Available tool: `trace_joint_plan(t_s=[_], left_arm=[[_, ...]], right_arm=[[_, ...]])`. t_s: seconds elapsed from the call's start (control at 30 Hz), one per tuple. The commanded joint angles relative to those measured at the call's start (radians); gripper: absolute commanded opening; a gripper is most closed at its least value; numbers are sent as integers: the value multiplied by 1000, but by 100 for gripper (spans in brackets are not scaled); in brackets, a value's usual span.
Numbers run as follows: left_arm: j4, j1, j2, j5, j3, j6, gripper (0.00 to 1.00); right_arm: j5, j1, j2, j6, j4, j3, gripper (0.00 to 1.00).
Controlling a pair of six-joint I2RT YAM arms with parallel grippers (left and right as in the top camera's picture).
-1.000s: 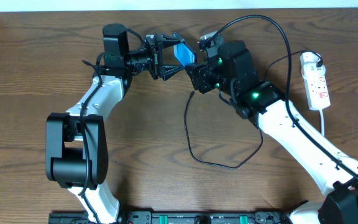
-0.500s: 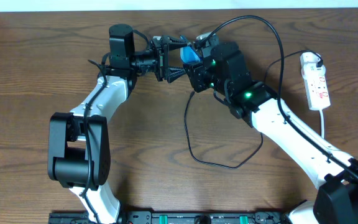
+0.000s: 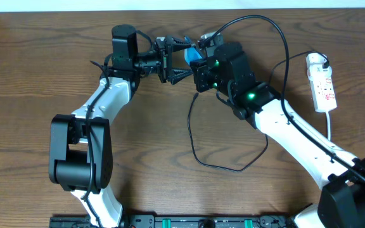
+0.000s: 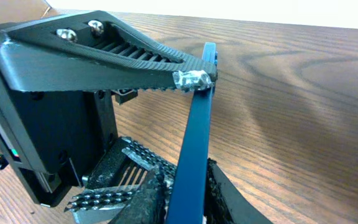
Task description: Plug charger to phone and switch on socket
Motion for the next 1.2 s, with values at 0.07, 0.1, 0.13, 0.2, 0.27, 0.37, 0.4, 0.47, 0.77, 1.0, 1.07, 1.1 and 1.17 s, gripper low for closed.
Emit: trace_joint_plan(t_s=[0.07, 0.1, 0.13, 0.2, 0.27, 0.37, 0.4, 0.47, 0.77, 1.0, 1.07, 1.1, 1.17], left_arm=[[13, -5, 3, 41, 14, -5, 51], [13, -5, 3, 41, 14, -5, 51], [13, -5, 3, 41, 14, -5, 51], [13, -5, 3, 41, 14, -5, 52], [13, -5, 3, 40, 14, -5, 52], [13, -2, 3, 41, 14, -5, 52], [13, 0, 3, 40, 14, -5, 53], [14, 3, 3, 40, 14, -5, 60], [14, 4, 3, 13, 14, 65, 72], [14, 4, 3, 6, 14, 159, 72], [14, 4, 3, 7, 14, 191, 72], [18, 5, 3, 6, 14, 204, 72], [46, 4, 3, -2, 14, 242, 72]], right_arm=[[-34, 5, 19, 24, 13, 26, 11], [-34, 5, 19, 25, 13, 26, 7], [-33, 5, 19, 28, 13, 26, 3], [-33, 5, 19, 28, 16, 26, 1], [-34, 5, 19, 39, 24, 26, 1], [-33, -3, 16, 83, 35, 26, 1], [-33, -8, 14, 108, 36, 26, 1], [-34, -20, 9, 148, 37, 26, 1], [-126, -120, -21, 410, 38, 26, 1], [-243, -202, -21, 662, 60, 26, 1], [-247, -213, -21, 728, 80, 26, 1], [-254, -215, -21, 771, 88, 26, 1], [-273, -216, -21, 846, 108, 26, 1]])
